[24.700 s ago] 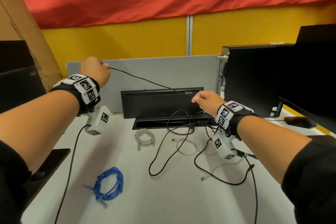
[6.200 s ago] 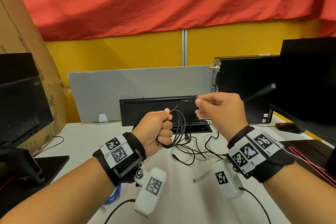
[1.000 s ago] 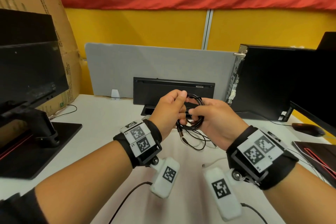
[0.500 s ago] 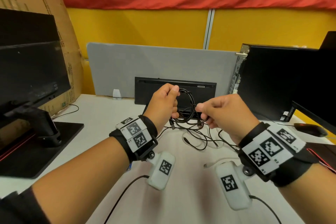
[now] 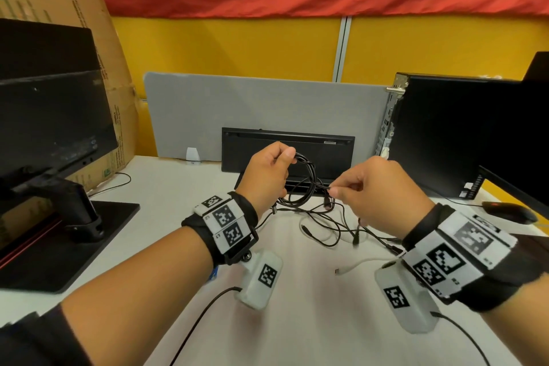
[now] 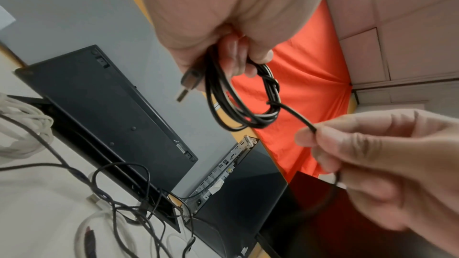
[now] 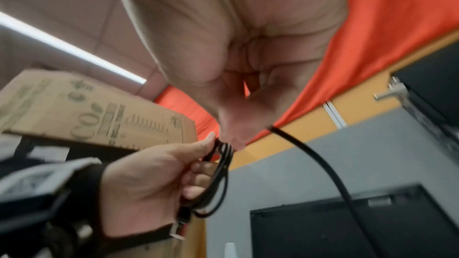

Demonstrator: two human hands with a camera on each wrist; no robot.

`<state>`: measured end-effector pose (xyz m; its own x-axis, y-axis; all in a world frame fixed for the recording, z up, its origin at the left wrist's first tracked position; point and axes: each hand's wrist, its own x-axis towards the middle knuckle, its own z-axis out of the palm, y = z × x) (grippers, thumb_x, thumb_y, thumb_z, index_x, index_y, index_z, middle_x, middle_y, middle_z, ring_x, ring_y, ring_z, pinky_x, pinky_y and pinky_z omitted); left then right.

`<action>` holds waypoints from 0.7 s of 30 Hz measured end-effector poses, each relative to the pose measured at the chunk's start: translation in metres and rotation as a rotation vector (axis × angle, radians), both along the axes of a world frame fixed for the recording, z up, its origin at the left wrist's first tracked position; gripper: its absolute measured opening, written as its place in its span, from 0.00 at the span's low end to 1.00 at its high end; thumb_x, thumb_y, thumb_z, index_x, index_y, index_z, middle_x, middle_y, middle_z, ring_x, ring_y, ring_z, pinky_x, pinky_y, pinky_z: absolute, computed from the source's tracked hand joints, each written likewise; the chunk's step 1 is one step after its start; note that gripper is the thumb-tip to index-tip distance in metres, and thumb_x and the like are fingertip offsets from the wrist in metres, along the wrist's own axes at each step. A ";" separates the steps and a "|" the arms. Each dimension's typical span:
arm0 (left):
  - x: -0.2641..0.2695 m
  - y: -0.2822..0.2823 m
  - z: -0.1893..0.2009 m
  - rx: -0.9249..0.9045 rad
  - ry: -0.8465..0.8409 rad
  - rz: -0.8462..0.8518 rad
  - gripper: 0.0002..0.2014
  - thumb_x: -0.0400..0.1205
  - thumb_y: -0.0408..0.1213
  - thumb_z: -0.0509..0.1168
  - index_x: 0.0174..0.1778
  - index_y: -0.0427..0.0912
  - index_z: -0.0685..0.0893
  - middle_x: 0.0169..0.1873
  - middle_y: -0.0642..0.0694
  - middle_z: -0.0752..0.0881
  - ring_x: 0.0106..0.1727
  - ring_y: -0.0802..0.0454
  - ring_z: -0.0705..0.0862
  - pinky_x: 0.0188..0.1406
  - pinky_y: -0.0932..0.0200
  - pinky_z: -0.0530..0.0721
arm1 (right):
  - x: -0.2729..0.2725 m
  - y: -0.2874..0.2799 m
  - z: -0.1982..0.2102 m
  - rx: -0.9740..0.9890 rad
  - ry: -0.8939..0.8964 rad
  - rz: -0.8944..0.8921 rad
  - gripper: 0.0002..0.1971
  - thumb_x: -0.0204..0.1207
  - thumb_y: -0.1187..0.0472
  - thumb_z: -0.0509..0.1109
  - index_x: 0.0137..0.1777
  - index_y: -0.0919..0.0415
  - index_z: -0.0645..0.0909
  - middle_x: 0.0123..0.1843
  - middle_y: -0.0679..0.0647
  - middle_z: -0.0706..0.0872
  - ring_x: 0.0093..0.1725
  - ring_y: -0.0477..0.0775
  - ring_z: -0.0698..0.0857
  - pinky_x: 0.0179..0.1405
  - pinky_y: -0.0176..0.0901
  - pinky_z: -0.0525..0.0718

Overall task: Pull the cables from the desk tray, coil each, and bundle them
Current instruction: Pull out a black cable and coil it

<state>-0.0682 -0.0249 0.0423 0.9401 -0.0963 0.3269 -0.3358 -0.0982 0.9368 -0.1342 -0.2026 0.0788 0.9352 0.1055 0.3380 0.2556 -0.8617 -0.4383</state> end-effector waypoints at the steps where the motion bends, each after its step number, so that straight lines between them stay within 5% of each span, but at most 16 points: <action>1: 0.000 0.000 0.000 -0.031 0.025 -0.007 0.12 0.89 0.41 0.56 0.42 0.43 0.79 0.23 0.50 0.68 0.23 0.56 0.66 0.22 0.60 0.70 | 0.002 -0.001 -0.001 -0.039 -0.033 -0.005 0.06 0.78 0.57 0.73 0.47 0.52 0.92 0.40 0.42 0.88 0.30 0.37 0.82 0.39 0.34 0.82; 7: -0.009 -0.007 0.002 -0.432 0.204 -0.156 0.13 0.90 0.44 0.53 0.44 0.41 0.73 0.22 0.52 0.61 0.21 0.58 0.58 0.17 0.64 0.63 | 0.015 0.002 -0.020 0.031 -0.167 -0.026 0.07 0.77 0.61 0.73 0.51 0.55 0.92 0.44 0.50 0.90 0.43 0.48 0.88 0.51 0.43 0.86; 11: -0.012 -0.013 0.004 -0.566 0.245 -0.168 0.13 0.90 0.44 0.52 0.43 0.42 0.72 0.23 0.51 0.62 0.21 0.58 0.58 0.17 0.65 0.64 | 0.017 0.014 -0.040 0.623 -0.145 0.017 0.08 0.74 0.70 0.74 0.44 0.58 0.92 0.38 0.54 0.92 0.39 0.50 0.91 0.47 0.44 0.90; 16: -0.009 -0.016 0.001 -0.643 0.253 -0.131 0.14 0.90 0.45 0.51 0.43 0.42 0.71 0.24 0.50 0.62 0.21 0.58 0.59 0.17 0.64 0.66 | 0.014 0.034 -0.045 1.244 0.019 0.040 0.08 0.76 0.73 0.71 0.53 0.72 0.88 0.44 0.63 0.92 0.46 0.58 0.92 0.47 0.43 0.90; 21: -0.008 -0.022 -0.003 -0.657 0.227 -0.108 0.13 0.90 0.45 0.52 0.45 0.41 0.72 0.22 0.52 0.65 0.19 0.59 0.62 0.16 0.64 0.72 | 0.006 0.039 -0.040 1.360 0.133 0.051 0.08 0.78 0.64 0.72 0.52 0.69 0.87 0.46 0.66 0.92 0.50 0.62 0.91 0.56 0.52 0.89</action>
